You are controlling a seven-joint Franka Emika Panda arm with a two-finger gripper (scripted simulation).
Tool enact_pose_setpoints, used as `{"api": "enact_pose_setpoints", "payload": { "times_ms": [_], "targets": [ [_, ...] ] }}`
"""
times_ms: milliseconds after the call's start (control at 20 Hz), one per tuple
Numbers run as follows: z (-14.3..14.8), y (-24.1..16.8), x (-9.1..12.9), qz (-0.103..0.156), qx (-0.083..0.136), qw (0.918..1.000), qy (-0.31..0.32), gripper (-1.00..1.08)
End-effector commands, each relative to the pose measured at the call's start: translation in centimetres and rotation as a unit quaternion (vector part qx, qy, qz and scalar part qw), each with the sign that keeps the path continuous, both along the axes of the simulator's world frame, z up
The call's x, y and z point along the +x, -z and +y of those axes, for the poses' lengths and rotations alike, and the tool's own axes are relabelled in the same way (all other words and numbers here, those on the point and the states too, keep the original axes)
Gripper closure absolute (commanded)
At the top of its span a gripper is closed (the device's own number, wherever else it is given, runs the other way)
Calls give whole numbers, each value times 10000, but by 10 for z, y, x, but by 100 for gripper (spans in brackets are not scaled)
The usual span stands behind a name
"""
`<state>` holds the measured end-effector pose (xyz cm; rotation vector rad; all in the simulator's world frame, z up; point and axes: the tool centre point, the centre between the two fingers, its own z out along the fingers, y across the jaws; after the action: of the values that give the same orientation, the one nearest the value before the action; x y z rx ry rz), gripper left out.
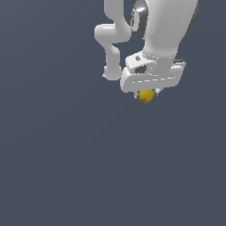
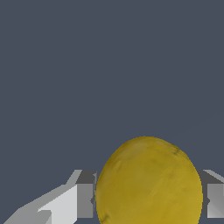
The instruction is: Pick up the object and move it to a goal position.
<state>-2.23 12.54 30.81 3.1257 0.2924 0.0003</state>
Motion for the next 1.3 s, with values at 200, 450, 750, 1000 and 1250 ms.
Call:
{"api": "enact_pose_setpoints", "payload": {
  "times_ms": [200,450,750,1000,1250],
  "targets": [
    [36,-69,-7,1,1,10000,2,108],
    [61,-116,-10,1,6,10000,4,108],
    [83,-157,-12,2,10,10000,6,108],
    [94,-177,-12,2,10,10000,6,108],
    [100,-189,-12,2,12,10000,7,108]
  ]
}}
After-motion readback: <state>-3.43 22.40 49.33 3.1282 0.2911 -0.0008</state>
